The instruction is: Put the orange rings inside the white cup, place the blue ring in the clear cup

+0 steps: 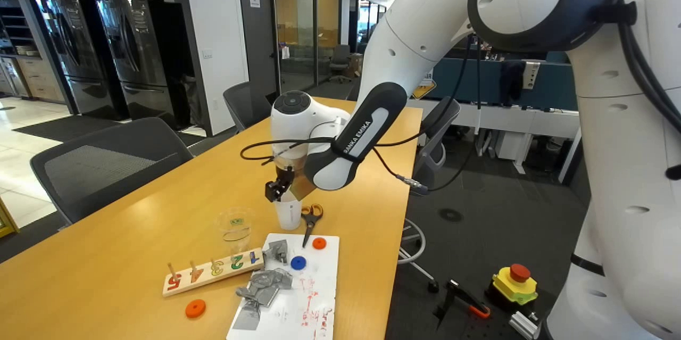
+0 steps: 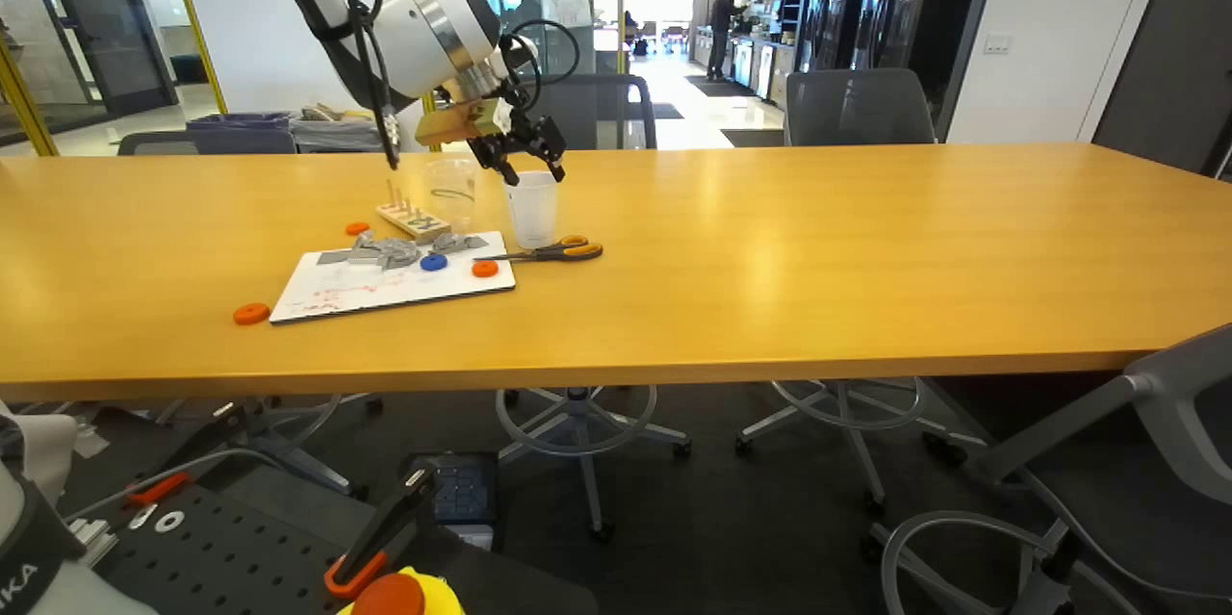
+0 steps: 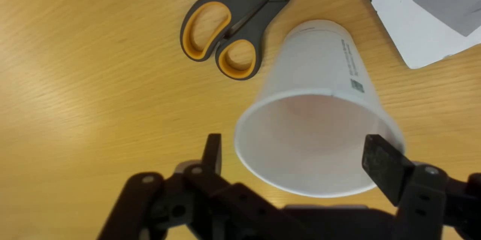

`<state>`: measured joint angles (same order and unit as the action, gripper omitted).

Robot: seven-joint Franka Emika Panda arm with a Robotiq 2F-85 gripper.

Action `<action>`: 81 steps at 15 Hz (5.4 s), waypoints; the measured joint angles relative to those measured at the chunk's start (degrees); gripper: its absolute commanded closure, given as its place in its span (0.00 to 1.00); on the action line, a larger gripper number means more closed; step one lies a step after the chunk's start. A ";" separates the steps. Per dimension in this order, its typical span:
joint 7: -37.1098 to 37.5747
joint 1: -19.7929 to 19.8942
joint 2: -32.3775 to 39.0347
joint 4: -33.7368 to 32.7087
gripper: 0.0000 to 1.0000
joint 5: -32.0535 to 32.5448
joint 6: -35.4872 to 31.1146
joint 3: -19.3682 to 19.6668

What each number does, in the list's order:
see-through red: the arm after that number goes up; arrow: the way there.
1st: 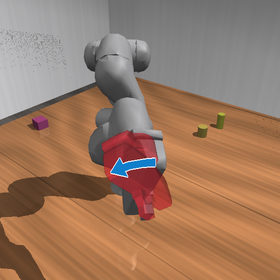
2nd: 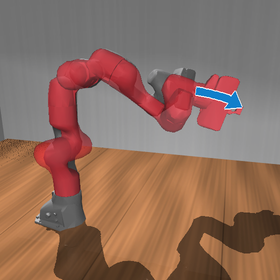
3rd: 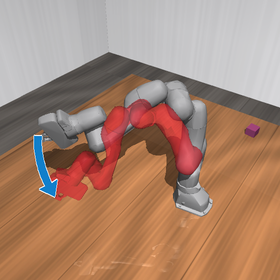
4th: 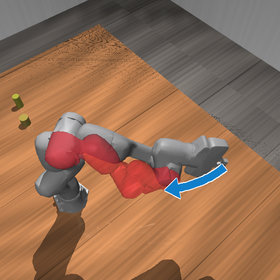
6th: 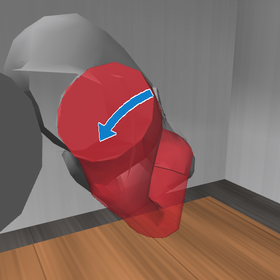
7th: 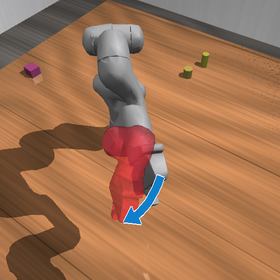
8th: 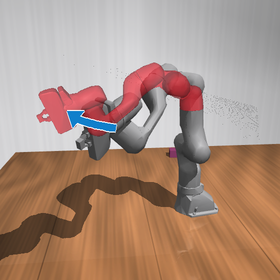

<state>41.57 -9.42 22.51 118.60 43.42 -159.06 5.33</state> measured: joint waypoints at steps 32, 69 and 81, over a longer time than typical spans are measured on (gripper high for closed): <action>-42.88 8.40 -11.98 13.01 0.00 -36.63 16.85 -10.21; -37.12 5.29 -1.65 11.15 0.83 -36.55 5.55 -5.55; -33.01 2.96 -10.88 4.72 0.83 -30.89 17.46 -4.42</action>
<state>8.56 -6.46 11.63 123.31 12.52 -141.61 0.91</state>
